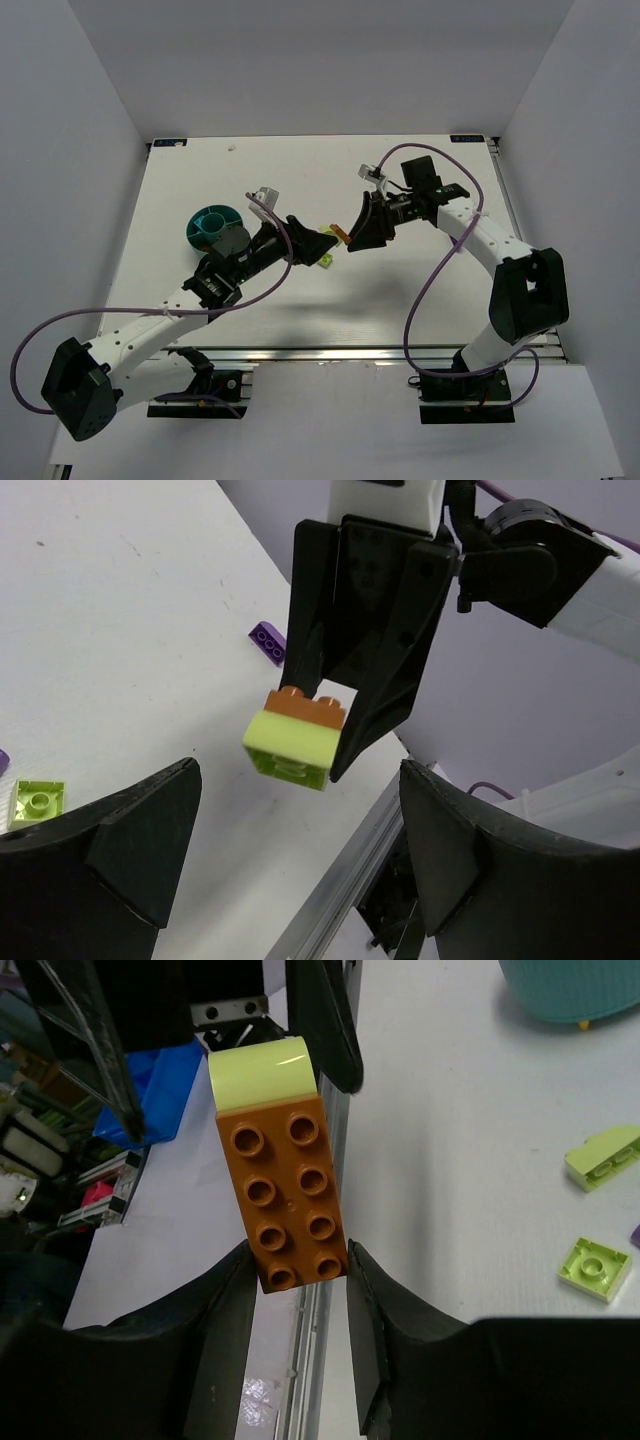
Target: Sort the legos into containers by color
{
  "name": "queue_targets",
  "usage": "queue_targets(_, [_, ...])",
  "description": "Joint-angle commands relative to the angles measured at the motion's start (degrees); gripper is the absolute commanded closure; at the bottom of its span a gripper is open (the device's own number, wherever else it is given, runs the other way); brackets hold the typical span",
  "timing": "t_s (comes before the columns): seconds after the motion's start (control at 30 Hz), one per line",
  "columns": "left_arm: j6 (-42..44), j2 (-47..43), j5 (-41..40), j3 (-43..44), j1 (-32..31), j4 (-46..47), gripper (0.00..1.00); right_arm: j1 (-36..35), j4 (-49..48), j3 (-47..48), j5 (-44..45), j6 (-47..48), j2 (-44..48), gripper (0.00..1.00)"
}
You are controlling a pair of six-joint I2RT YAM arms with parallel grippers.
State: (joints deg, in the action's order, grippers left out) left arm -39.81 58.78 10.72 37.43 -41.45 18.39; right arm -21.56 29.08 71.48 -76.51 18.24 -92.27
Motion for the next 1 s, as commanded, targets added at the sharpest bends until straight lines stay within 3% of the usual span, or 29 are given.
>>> queue_targets(0.0, [1.1, 0.2, 0.8, 0.4, -0.3, 1.3, 0.11, -0.5, -9.2, -0.5, -3.4, -9.5, 2.7, 1.0])
queue_targets(0.1, [0.9, 0.5, 0.7, 0.5, -0.3, 1.7, 0.13, -0.9, -11.4, -0.9, -3.8, -11.8, 3.3, 1.0])
queue_targets(0.3, [-0.1, 1.6, 1.2, 1.2, -0.3, 3.0, 0.28, -1.6, -12.6, -1.6, -4.3, -12.8, 3.8, 1.0])
queue_targets(0.53, [-0.8, 1.2, 1.8, 1.1, -0.3, 6.1, 0.35, -2.5, -12.6, -1.8, -4.6, -12.9, 4.0, 1.0])
queue_targets(0.67, [-0.9, 1.0, 2.5, 1.2, -0.3, 6.3, 0.64, -2.6, -13.5, -1.9, -4.4, -13.8, 4.0, 1.0])
queue_targets(0.7, [-0.8, 0.5, 2.5, 1.2, -0.3, 6.0, 0.78, -2.6, -14.0, -2.0, -4.2, -14.2, 3.9, 1.0])
queue_targets(0.8, [0.1, -1.6, 0.9, 1.0, -0.3, 3.6, 0.97, -2.5, -15.4, -1.7, -3.8, -15.1, 3.6, 1.0])
queue_targets(0.97, [4.1, -7.4, -6.1, 2.1, -0.1, -7.2, 1.0, -2.3, -15.5, -0.5, -2.0, -13.4, 2.2, 1.0])
